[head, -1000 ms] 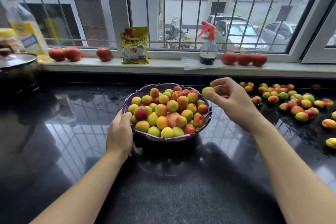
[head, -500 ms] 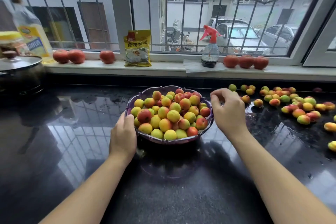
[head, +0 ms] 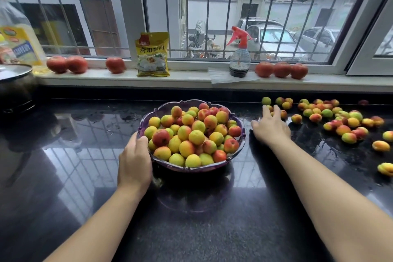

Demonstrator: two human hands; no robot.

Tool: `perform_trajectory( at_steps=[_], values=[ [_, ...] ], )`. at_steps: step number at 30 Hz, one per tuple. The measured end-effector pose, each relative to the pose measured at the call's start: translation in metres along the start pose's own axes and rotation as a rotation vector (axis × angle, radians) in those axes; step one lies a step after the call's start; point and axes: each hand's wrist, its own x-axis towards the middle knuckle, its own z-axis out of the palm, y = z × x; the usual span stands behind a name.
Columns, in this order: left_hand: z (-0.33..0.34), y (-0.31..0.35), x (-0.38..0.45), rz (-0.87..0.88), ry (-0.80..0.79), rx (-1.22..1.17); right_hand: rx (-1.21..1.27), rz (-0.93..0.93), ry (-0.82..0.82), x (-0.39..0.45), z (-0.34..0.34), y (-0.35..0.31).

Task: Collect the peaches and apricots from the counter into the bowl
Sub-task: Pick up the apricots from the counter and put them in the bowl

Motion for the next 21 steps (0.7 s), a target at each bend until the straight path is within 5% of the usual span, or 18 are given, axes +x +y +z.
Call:
perform_trajectory(
  at_steps=[4, 11, 16, 21],
  values=[
    [0.0, 0.001, -0.001, -0.005, 0.005, -0.019, -0.059, 0.048, 0.037, 0.008, 0.002, -0.001],
    [0.0, -0.002, 0.002, -0.014, 0.004, -0.029, 0.121, 0.01, 0.345, -0.011, 0.013, 0.002],
    [-0.001, 0.0, 0.0, -0.014, 0.003, -0.018, -0.024, 0.076, 0.163, -0.005, 0.012, 0.016],
    [-0.001, 0.0, 0.0, -0.022, 0.005, -0.022, 0.167, -0.244, 0.145, -0.002, 0.016, 0.003]
  ],
)
